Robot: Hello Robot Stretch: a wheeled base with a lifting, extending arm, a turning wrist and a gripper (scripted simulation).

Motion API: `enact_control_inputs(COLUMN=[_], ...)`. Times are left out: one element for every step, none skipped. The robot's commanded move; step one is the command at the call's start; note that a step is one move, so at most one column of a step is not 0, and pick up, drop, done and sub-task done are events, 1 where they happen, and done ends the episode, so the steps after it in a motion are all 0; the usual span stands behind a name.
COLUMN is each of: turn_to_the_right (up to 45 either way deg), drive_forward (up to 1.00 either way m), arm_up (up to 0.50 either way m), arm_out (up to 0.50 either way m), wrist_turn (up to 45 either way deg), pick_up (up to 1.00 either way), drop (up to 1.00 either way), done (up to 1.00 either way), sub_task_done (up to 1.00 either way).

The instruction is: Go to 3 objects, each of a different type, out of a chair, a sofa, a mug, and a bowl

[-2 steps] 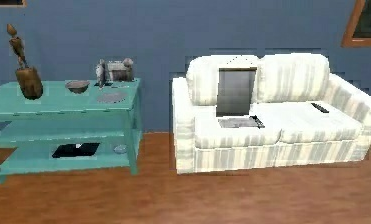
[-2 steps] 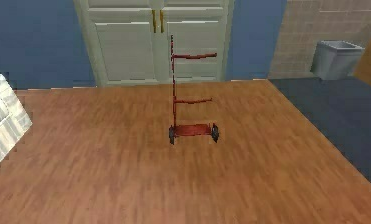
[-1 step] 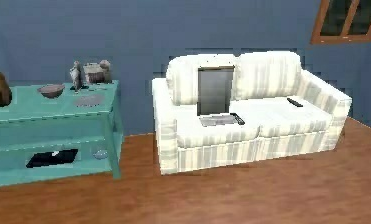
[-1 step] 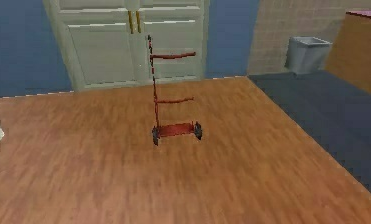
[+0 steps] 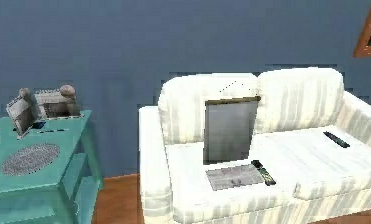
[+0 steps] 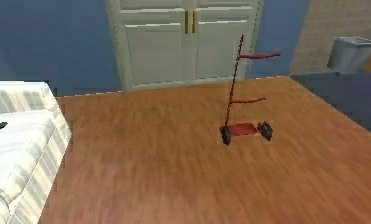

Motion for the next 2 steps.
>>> enact_control_inputs(turn_to_the_right=[24.0, 0.0], drive_forward=[0.00, 0.00], arm_up=[0.00, 0.00], arm_out=[0.00, 0.00], wrist_turn=[0.0, 0.0], pick_up=[0.00, 0.00], drop=[0.00, 0.00], done=[0.00, 1.00], sub_task_done=[0.00, 0.00])
